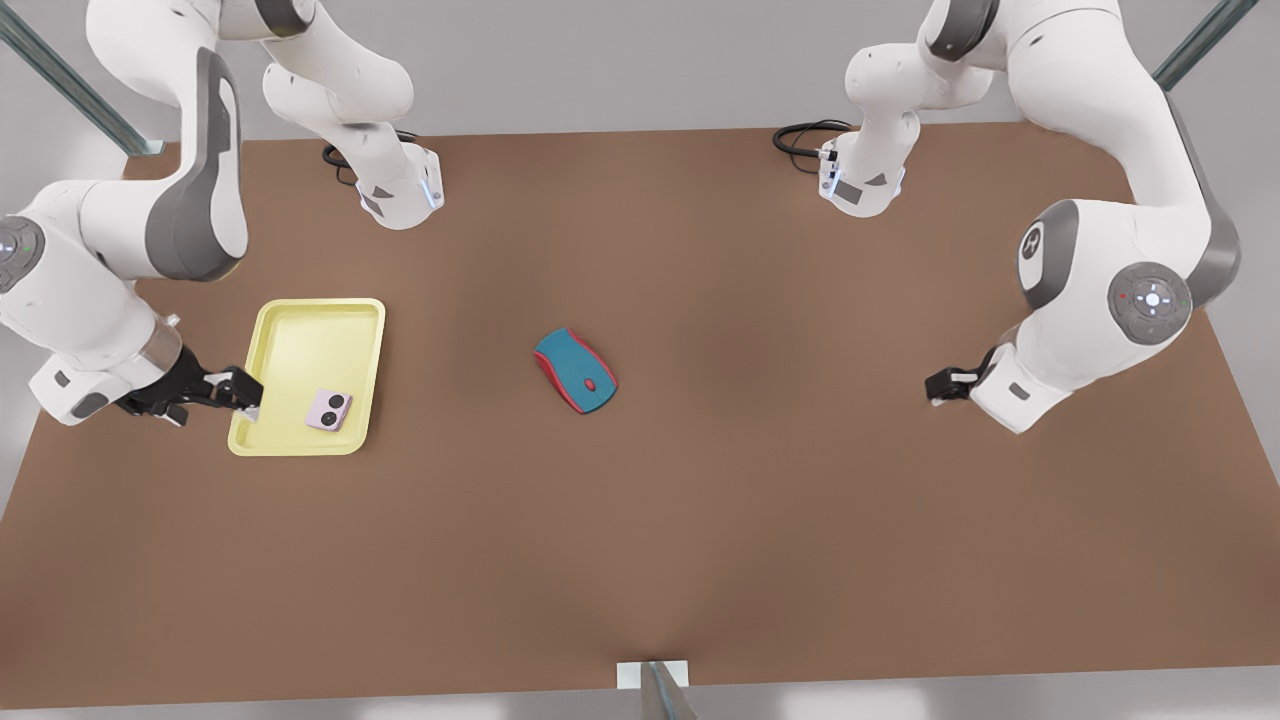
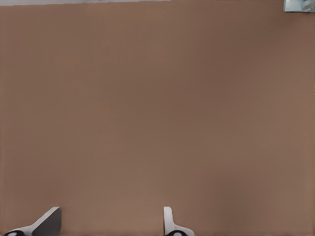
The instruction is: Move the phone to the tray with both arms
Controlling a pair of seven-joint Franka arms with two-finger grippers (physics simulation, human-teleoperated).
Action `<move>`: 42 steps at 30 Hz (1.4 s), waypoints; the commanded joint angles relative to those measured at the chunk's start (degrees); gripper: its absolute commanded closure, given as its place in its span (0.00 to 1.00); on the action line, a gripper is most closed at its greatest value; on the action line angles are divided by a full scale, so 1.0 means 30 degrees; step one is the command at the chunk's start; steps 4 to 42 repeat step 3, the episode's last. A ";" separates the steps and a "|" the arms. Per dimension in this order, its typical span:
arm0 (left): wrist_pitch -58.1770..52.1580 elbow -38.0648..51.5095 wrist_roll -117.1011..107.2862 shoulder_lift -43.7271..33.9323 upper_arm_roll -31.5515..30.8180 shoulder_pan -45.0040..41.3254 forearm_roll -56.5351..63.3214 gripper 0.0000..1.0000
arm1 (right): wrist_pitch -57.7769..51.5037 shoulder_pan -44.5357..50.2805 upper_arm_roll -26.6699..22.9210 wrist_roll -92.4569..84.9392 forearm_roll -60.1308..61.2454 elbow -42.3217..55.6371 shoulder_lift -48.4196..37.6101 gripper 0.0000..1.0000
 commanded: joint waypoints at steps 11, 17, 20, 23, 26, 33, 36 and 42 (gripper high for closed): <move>-0.0526 0.0033 0.0856 -0.0159 -0.0023 0.0004 0.0269 0.00 | -0.2948 -0.0025 -0.0014 0.0866 0.0242 0.1099 0.0140 0.00; -0.0526 0.0033 0.0856 -0.0159 -0.0023 0.0004 0.0269 0.00 | -0.2948 -0.0025 -0.0014 0.0866 0.0242 0.1099 0.0140 0.00; -0.0526 0.0033 0.0856 -0.0159 -0.0023 0.0004 0.0269 0.00 | -0.2948 -0.0025 -0.0014 0.0866 0.0242 0.1099 0.0140 0.00; -0.0526 0.0033 0.0856 -0.0159 -0.0023 0.0004 0.0269 0.00 | -0.2948 -0.0025 -0.0014 0.0866 0.0242 0.1099 0.0140 0.00; -0.0526 0.0033 0.0856 -0.0159 -0.0023 0.0004 0.0269 0.00 | -0.2948 -0.0025 -0.0014 0.0866 0.0242 0.1099 0.0140 0.00; -0.0526 0.0033 0.0856 -0.0159 -0.0023 0.0004 0.0269 0.00 | -0.2948 -0.0025 -0.0014 0.0866 0.0242 0.1099 0.0140 0.00; -0.0526 0.0033 0.0856 -0.0159 -0.0023 0.0004 0.0269 0.00 | -0.2948 -0.0025 -0.0014 0.0866 0.0242 0.1099 0.0140 0.00; -0.0526 0.0033 0.0856 -0.0159 -0.0023 0.0004 0.0269 0.00 | -0.2948 -0.0025 -0.0014 0.0866 0.0242 0.1099 0.0140 0.00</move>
